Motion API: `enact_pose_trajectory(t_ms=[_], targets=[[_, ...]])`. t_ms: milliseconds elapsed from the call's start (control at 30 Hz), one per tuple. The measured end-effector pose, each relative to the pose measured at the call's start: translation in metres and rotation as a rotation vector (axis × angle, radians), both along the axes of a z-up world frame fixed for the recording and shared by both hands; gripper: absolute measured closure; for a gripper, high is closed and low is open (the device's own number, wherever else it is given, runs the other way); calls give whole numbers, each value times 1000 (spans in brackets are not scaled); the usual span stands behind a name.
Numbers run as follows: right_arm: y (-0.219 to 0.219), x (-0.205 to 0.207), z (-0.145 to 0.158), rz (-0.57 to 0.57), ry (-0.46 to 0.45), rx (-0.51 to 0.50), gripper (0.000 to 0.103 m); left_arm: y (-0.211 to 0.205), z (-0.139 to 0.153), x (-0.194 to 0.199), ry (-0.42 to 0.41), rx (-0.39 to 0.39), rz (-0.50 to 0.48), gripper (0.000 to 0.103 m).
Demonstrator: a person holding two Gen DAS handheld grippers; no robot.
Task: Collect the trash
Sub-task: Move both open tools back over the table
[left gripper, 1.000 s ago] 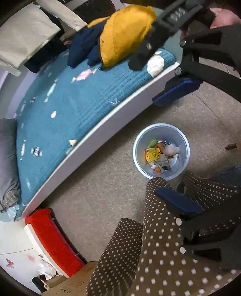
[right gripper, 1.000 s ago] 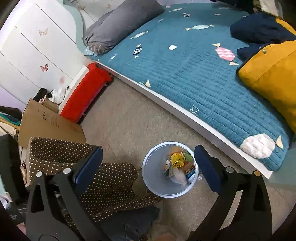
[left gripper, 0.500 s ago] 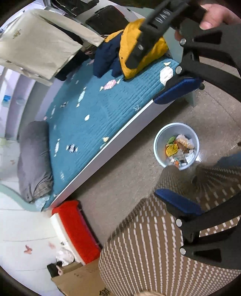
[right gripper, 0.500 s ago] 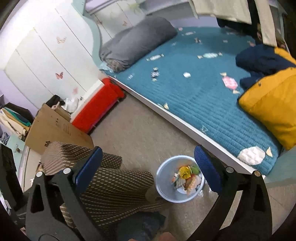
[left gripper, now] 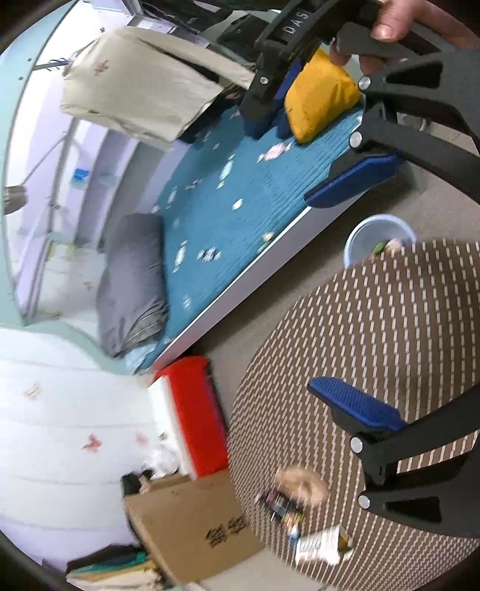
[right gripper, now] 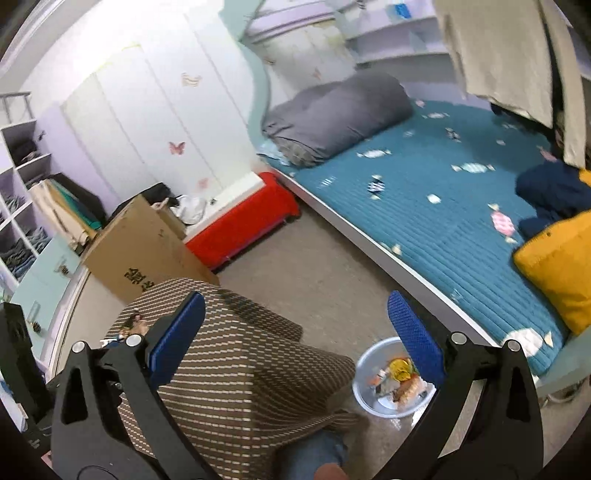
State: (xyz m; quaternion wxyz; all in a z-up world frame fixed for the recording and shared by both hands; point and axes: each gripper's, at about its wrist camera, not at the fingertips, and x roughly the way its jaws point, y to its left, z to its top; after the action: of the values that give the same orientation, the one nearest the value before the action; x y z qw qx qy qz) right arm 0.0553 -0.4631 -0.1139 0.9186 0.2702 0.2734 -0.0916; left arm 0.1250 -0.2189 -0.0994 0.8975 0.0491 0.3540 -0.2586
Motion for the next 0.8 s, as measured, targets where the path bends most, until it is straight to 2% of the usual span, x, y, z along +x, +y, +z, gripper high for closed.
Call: enact_pose_trajectory(t_ms=[267, 400, 600, 800], targets=[[63, 21, 38, 99, -53, -60, 6, 65, 25, -2, -115, -5, 103, 11], [92, 31, 44, 145, -64, -86, 6, 98, 30, -1, -151, -1, 164, 11], [133, 53, 40, 217, -45, -107, 6, 152, 26, 6, -174, 3, 278, 11], [172, 78, 22, 288, 4, -128, 6, 210, 4, 28, -130, -22, 406, 11]])
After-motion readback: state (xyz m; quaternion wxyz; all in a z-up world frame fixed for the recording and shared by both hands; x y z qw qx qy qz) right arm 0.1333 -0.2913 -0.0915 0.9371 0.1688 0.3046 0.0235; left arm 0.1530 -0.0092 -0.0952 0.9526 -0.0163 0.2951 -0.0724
